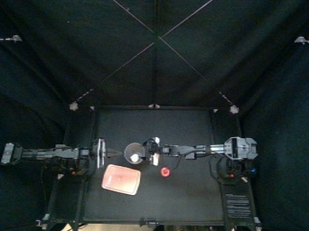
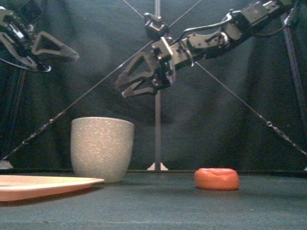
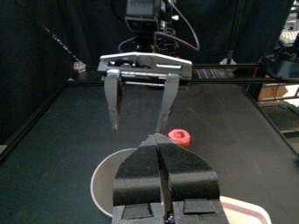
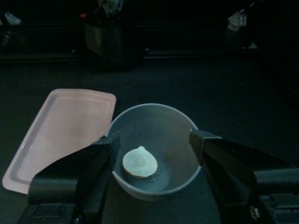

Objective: Pick the onion then place it in the grey bowl
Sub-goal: Drop onion in the grey bowl and return to neutral

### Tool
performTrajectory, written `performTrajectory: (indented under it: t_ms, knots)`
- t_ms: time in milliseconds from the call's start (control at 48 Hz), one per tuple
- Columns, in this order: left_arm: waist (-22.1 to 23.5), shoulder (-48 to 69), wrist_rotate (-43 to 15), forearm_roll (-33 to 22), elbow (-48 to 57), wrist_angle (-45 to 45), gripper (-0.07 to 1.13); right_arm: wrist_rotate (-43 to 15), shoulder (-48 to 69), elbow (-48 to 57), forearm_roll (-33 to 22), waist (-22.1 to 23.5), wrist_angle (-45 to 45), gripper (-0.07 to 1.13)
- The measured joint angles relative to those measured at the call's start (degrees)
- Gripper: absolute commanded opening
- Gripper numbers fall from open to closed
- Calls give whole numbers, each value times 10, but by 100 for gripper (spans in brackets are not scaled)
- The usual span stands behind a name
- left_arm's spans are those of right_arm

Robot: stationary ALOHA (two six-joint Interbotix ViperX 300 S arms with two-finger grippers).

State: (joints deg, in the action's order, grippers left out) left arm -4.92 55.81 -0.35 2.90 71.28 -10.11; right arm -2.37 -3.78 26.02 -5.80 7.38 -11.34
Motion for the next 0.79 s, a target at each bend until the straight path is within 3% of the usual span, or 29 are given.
performTrajectory:
  t_ms: [438,792]
  knots:
    - [-1,0,2,0,8,0,0,-3,149,179,31,22,-25,97]
    - [-5,0,3,-1,13,1,0,0,241,258,43,24,-36,97]
